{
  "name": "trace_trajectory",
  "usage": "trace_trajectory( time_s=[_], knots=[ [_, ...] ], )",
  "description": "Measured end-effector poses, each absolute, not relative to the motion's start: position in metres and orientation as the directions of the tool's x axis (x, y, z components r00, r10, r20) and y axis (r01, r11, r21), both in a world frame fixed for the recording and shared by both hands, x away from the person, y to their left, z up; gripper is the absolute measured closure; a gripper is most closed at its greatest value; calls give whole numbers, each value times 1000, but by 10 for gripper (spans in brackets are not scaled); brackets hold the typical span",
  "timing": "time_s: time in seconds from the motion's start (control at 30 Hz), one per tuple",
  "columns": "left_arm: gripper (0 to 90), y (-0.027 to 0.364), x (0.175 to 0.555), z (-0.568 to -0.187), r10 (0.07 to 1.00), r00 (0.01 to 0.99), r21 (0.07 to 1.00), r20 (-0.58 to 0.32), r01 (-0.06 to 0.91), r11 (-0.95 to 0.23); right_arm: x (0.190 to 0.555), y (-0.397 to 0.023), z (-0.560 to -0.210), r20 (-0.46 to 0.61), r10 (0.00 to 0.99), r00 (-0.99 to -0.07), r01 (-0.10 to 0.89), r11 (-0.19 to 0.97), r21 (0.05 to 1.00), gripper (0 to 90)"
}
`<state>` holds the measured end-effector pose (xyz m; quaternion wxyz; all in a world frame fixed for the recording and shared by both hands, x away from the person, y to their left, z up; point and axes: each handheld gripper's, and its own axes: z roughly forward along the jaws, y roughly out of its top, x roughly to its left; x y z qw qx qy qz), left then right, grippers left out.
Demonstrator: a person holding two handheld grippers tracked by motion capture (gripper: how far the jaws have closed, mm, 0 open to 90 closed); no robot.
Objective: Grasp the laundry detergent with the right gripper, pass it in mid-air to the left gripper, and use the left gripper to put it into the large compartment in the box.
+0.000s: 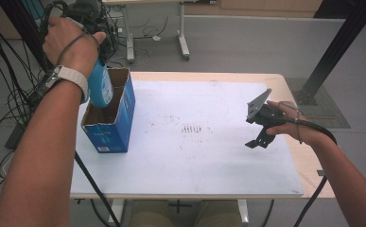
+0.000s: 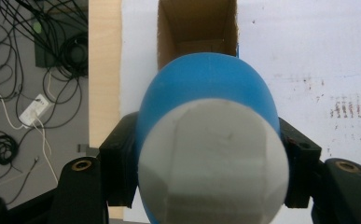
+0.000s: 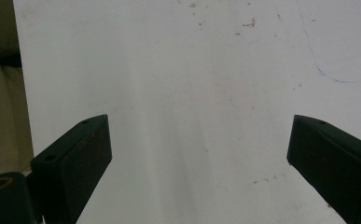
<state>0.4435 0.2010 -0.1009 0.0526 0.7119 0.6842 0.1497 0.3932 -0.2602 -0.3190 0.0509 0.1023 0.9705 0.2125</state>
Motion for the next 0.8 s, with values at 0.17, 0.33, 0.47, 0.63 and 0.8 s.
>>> trace_trajectory(
  time_s=[0.17, 0.33, 0.47, 0.63, 0.8],
  knots=[
    [369, 204, 445, -111, 989, 17, 274, 145, 960, -57, 393, -261, -320, -53, 228, -972, 185, 888, 422, 65],
    [369, 206, 445, -122, 991, 21, 273, 135, 960, -57, 393, -261, -322, -49, 231, -972, 190, 886, 424, 65],
    [369, 207, 446, -132, 990, 20, 266, 136, 962, -56, 393, -261, -323, -47, 231, -972, 190, 885, 424, 65],
    [369, 209, 447, -146, 991, 23, 259, 132, 964, -57, 392, -262, -324, -44, 233, -972, 193, 885, 424, 65],
    [369, 212, 448, -165, 991, 26, 245, 131, 968, -57, 391, -261, -327, -39, 235, -971, 198, 885, 420, 65]
  ],
)
